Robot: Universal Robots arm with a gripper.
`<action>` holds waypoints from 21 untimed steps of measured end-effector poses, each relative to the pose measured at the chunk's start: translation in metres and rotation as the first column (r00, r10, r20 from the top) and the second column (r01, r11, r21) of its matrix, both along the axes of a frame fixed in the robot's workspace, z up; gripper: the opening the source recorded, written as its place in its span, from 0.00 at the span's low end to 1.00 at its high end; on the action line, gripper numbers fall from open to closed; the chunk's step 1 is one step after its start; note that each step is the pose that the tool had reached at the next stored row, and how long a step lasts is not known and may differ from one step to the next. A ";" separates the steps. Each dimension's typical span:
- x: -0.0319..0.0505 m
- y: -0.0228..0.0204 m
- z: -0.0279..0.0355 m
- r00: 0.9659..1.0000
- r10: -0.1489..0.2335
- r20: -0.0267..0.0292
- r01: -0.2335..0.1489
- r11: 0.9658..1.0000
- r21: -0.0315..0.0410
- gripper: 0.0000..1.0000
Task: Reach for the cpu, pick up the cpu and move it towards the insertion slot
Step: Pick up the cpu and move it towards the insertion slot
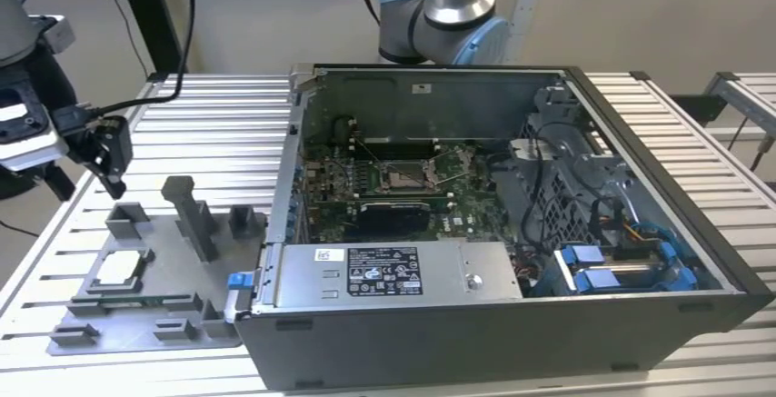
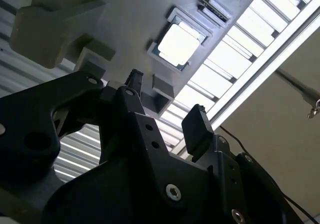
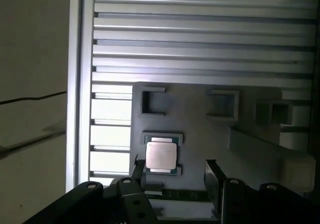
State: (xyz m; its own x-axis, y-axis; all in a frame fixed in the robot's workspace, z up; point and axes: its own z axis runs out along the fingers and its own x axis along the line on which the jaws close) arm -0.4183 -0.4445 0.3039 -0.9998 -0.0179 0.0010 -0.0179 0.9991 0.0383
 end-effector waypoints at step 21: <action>-0.0001 -0.0001 -0.0302 1.000 0.000 0.000 0.000 1.000 0.000 1.00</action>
State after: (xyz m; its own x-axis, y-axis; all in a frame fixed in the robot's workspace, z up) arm -0.4184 -0.4446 0.2737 -0.9998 -0.0177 0.0012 -0.0177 0.9991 0.0382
